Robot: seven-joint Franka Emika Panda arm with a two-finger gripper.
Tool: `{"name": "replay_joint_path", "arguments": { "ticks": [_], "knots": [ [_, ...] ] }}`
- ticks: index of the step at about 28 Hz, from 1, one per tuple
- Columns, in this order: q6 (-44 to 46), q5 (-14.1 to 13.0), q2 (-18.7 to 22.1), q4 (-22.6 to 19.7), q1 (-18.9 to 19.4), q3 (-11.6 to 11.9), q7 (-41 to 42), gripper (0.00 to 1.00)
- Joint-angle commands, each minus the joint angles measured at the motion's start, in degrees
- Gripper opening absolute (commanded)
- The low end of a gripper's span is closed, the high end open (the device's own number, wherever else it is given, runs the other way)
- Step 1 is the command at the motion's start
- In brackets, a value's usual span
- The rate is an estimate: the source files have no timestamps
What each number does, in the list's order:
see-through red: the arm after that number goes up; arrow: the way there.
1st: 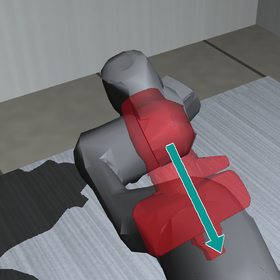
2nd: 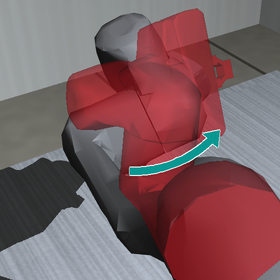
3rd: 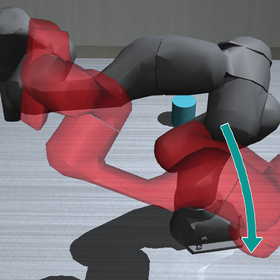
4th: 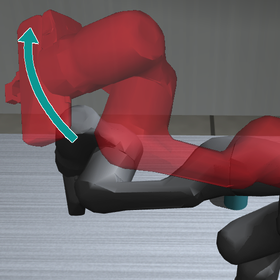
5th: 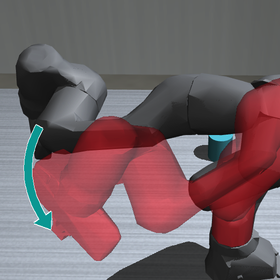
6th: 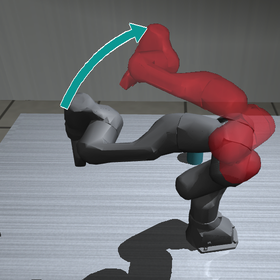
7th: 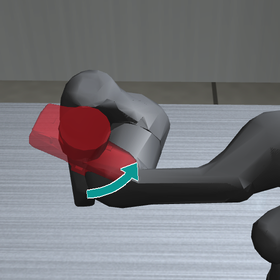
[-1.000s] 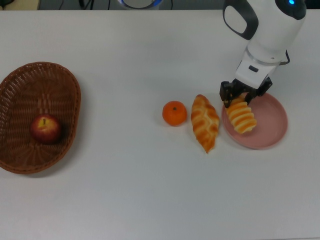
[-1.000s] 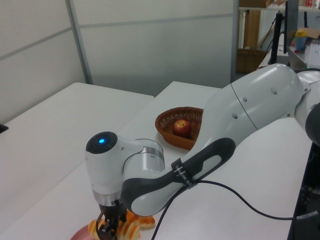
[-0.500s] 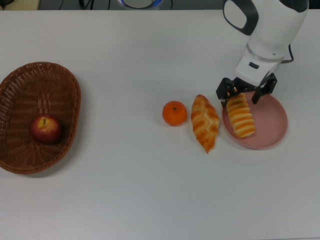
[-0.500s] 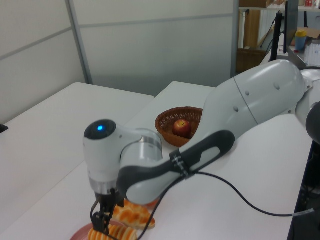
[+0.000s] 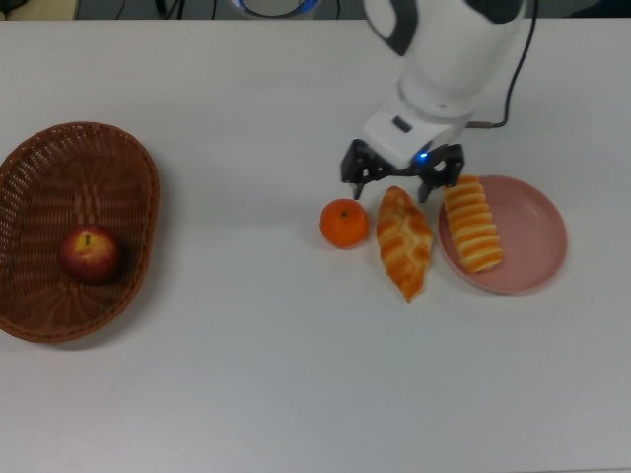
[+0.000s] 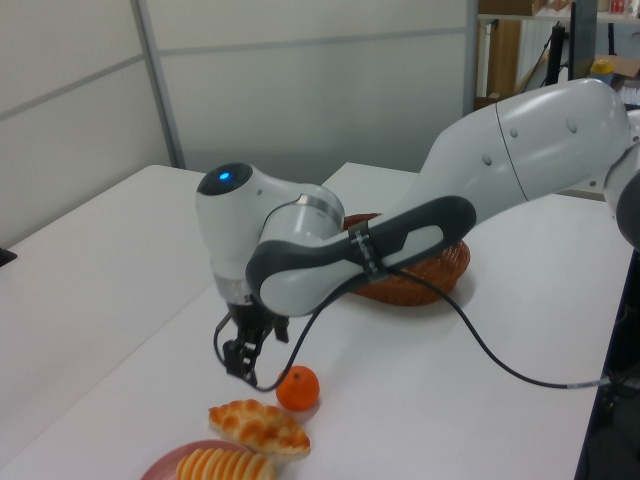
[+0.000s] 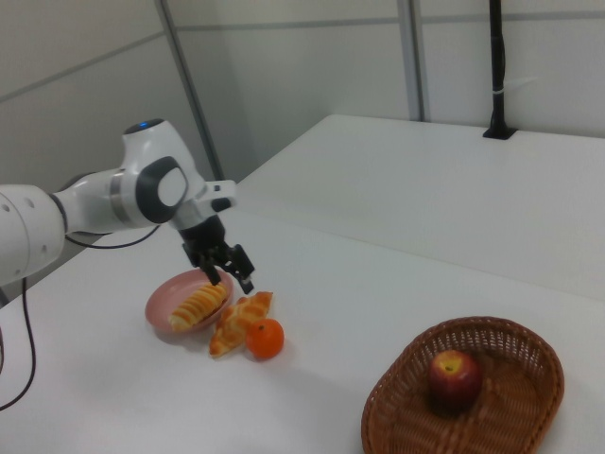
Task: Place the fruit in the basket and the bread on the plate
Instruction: 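Move the gripper to the orange and grasp it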
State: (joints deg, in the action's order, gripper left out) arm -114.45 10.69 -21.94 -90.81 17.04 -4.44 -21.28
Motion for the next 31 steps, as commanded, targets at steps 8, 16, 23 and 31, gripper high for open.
{"name": "replay_joint_path", "arguments": {
  "ticks": [8, 16, 23, 31],
  "knots": [
    [-1.82, -0.06, -3.11, -2.88, -2.71, 0.22, 1.95, 1.0],
    [-3.4, 0.73, -3.81, -5.25, -3.24, 0.31, 1.86, 1.0],
    [-3.5, 0.91, -4.34, -5.78, -4.73, 0.4, 1.86, 0.68],
    [-3.5, 0.56, -4.34, -4.39, -6.92, 0.31, 1.95, 0.14]
  ]
}}
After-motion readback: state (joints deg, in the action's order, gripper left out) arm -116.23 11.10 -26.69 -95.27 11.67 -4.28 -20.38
